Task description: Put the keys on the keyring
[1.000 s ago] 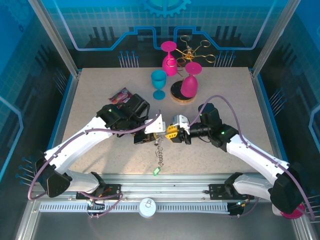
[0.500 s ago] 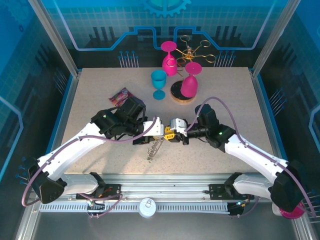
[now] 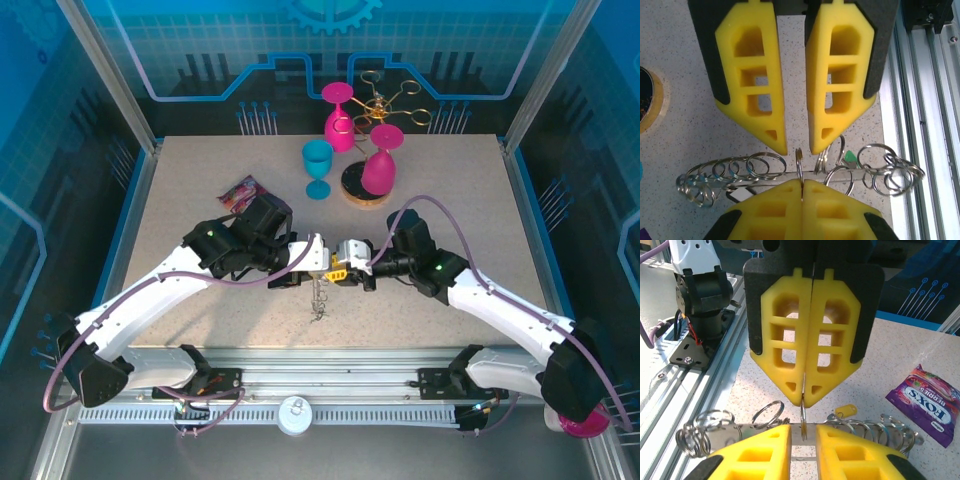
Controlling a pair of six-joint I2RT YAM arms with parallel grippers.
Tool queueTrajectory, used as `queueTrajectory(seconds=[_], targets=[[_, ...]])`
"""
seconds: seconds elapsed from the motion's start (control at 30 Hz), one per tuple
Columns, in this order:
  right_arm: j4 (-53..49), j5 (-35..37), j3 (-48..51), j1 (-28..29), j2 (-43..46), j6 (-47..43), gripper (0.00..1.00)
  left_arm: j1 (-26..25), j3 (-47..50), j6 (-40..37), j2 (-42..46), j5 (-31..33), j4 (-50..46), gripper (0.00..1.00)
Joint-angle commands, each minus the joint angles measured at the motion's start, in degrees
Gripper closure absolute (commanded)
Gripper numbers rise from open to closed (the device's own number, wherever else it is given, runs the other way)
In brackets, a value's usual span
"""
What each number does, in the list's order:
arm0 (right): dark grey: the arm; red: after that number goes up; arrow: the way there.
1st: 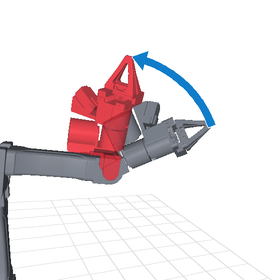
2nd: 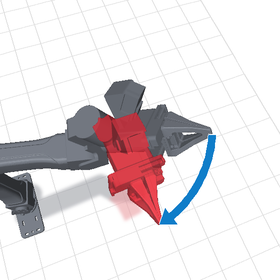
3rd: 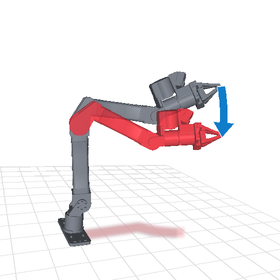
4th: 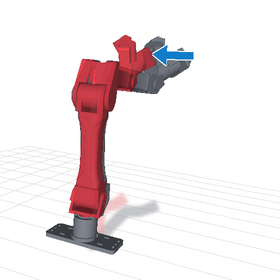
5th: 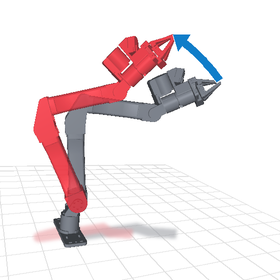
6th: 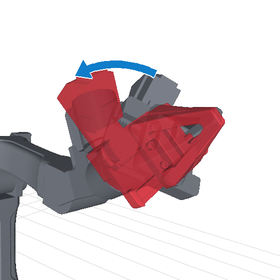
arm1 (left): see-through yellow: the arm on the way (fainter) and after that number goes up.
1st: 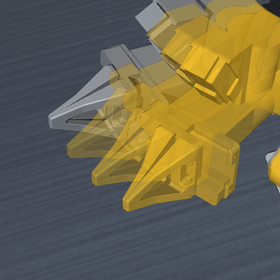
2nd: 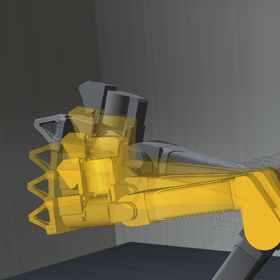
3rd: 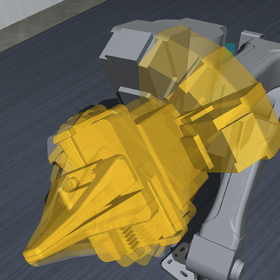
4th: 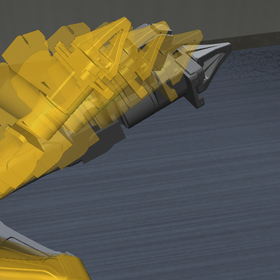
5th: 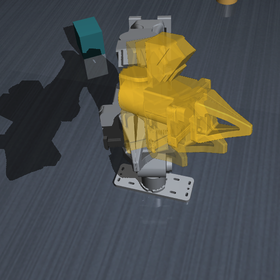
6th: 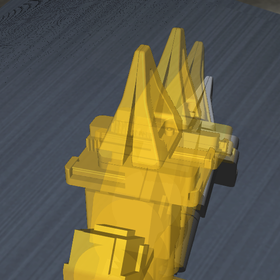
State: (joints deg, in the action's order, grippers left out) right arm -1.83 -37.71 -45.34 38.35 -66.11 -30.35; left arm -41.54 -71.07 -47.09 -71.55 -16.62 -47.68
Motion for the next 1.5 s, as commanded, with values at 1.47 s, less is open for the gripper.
queueTrajectory(seconds=[1.47], targets=[[11.39,-11.0,4.73,-1.26,3.11,1.83,1.0,-0.98,31.52,14.31,20.4,-9.52,43.15,0.78]])
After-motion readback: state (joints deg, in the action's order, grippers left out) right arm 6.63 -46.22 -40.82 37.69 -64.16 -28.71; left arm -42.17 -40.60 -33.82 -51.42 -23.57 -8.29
